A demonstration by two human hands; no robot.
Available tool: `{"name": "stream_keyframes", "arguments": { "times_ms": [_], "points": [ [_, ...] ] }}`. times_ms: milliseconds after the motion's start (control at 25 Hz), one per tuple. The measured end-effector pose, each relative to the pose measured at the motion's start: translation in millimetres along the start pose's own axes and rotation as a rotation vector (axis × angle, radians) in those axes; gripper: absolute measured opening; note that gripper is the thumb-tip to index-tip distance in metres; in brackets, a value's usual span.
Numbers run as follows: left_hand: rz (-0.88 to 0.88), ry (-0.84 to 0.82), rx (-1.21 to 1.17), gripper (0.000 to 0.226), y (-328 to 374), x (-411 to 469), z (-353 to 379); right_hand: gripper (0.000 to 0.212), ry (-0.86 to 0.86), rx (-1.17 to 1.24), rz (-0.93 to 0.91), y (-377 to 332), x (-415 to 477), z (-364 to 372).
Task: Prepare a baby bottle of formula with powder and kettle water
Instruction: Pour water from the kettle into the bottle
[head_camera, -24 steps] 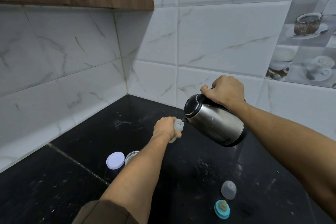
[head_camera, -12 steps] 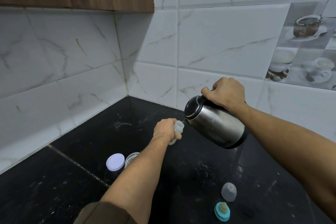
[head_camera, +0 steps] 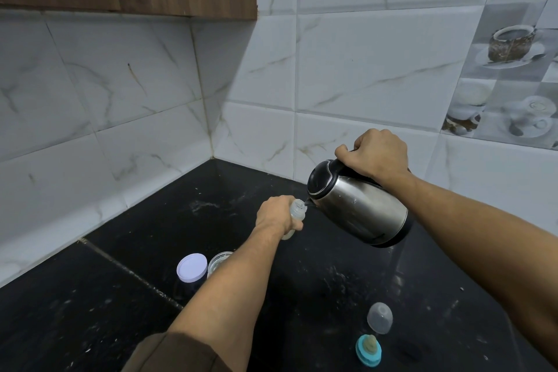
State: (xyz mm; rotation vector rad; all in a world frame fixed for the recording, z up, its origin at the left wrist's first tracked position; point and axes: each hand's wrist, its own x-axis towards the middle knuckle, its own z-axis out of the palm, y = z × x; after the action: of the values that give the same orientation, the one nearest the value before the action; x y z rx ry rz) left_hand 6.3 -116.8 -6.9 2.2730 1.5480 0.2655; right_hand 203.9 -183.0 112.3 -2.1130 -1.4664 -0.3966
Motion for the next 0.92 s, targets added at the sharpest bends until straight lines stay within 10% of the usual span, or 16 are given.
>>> {"name": "stream_keyframes", "arguments": {
  "times_ms": [920],
  "points": [
    [0.018,-0.007,-0.005,0.04,4.8,2.1,1.3,0.048,-0.003,-0.015,0.0,3.2,0.7,0.4]
  ]
}}
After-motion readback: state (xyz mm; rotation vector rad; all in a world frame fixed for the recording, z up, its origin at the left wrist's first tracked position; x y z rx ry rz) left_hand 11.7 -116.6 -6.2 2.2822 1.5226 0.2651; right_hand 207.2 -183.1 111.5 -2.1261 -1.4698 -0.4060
